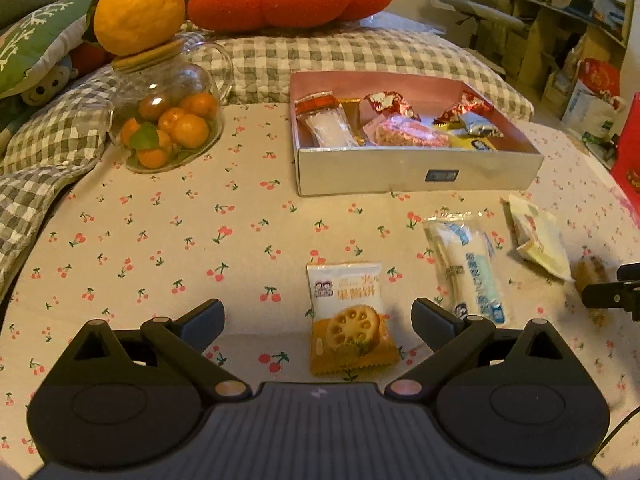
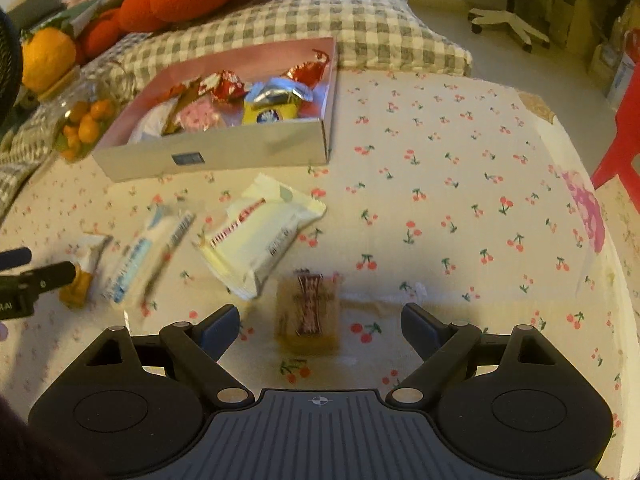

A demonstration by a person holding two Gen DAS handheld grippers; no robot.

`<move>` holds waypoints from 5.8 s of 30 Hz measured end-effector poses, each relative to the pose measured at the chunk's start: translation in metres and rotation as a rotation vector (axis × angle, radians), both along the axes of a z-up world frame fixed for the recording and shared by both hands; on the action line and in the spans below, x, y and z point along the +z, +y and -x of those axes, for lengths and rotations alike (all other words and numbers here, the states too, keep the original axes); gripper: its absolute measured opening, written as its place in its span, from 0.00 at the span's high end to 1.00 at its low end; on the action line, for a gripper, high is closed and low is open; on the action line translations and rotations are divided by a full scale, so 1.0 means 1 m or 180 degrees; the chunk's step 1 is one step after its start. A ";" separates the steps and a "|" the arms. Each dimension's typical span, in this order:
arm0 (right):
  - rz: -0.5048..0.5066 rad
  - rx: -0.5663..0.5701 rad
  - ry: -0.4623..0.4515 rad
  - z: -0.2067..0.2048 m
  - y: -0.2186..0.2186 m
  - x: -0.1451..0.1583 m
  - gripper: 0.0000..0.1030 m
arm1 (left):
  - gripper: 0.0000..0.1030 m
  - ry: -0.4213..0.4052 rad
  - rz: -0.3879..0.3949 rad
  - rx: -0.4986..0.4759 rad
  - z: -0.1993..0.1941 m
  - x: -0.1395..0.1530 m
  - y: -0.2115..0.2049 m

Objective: Organize snacks
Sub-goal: 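Move both tools back over the remaining snacks, then grasp the lotus biscuit packet with the left gripper while the right grasps the brown cake, then carry both snacks into the silver box and open both grippers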

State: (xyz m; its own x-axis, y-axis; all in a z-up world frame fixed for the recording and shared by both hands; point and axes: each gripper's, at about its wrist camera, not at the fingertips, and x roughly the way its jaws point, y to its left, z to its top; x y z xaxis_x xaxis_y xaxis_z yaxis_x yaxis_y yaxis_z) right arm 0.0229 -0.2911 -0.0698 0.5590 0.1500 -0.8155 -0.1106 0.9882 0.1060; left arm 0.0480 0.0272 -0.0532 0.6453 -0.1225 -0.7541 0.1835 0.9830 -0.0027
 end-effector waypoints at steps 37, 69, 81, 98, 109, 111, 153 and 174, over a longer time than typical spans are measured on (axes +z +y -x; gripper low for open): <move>0.0095 0.0076 -0.0702 0.020 0.001 -0.023 0.11 | 0.48 -0.0396 0.0151 -0.0365 0.013 -0.024 -0.008; -0.0470 -0.0027 -0.0296 0.013 -0.001 -0.002 0.67 | 0.65 0.0088 0.0563 -0.0097 0.002 0.002 -0.003; -0.0585 -0.0010 -0.0321 0.010 0.001 0.022 0.67 | 0.65 0.0170 0.0663 -0.0086 -0.002 0.012 -0.008; -0.0983 -0.0276 -0.0532 -0.030 0.007 0.070 0.67 | 0.65 0.0072 0.1002 0.0089 -0.023 0.041 -0.015; -0.1236 -0.0467 -0.0518 -0.082 0.015 0.080 0.67 | 0.65 0.0085 0.1499 0.0419 -0.051 0.052 -0.014; -0.1252 -0.0482 -0.0506 -0.096 0.013 0.079 0.67 | 0.65 0.0081 0.1553 0.0466 -0.055 0.053 -0.012; -0.1986 -0.0556 -0.0473 -0.195 -0.023 0.047 0.43 | 0.65 -0.0008 0.0991 0.0534 -0.175 0.046 -0.064; -0.1935 -0.0567 -0.0443 -0.188 -0.038 0.051 0.34 | 0.39 -0.0012 0.0699 0.0532 -0.179 0.040 -0.082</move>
State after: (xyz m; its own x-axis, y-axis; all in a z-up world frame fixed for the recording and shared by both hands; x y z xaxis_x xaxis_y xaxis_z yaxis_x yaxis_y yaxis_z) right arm 0.2109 -0.3287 -0.0184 0.7122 0.4574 -0.5325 -0.0036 0.7609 0.6488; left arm 0.2273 -0.0549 -0.0133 0.6731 -0.1743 -0.7187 0.0191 0.9756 -0.2187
